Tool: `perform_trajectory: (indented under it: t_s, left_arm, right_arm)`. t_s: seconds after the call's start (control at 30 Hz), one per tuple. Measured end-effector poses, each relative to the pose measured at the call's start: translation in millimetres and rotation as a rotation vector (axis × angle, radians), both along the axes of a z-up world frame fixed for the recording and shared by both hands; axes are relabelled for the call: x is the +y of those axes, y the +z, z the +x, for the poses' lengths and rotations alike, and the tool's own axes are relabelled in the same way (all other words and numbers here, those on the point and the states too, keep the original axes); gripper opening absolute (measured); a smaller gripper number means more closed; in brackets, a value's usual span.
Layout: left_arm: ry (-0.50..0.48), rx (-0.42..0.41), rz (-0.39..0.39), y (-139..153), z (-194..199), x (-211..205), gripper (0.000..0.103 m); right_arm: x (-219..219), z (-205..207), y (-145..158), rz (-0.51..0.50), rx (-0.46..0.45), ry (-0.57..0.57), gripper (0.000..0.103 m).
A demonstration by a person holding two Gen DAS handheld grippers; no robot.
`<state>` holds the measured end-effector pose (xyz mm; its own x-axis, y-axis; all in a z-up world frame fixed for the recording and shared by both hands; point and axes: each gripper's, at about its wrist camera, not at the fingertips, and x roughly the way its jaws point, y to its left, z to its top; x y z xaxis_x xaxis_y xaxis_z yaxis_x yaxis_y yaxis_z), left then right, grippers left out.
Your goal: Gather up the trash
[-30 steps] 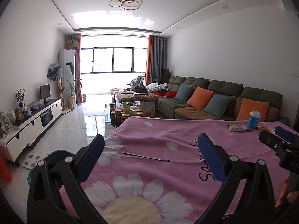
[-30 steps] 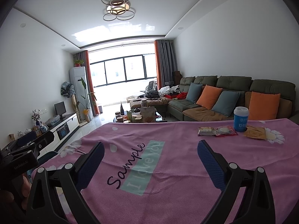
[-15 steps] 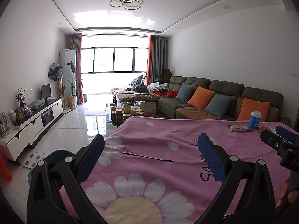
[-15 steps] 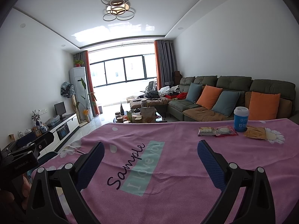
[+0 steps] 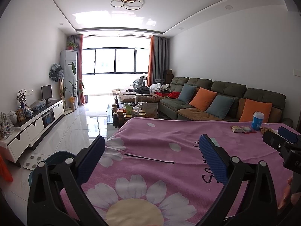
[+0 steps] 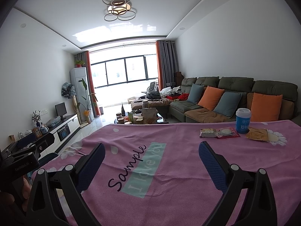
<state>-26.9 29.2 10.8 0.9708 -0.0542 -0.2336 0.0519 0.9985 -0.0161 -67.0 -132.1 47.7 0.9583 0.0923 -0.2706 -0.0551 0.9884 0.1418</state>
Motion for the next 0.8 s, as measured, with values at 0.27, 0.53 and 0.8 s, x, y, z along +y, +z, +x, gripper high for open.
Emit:
perform_trajectory:
  t_s: [0.27, 0.53, 0.8]
  left_arm:
    - [0.003, -0.002, 0.002, 0, 1, 1, 0.098]
    - [0.005, 0.006, 0.001, 0, 6, 2, 0.098]
    - [-0.018, 0.070, -0.012, -3, 19, -1, 0.098]
  right_arm:
    - [0, 1, 0, 0.000, 0.004, 0.001, 0.096]
    - [0, 2, 0, 0.000, 0.004, 0.002, 0.096]
    - [-4, 5, -1, -0.004, 0.015, -0.010, 0.096]
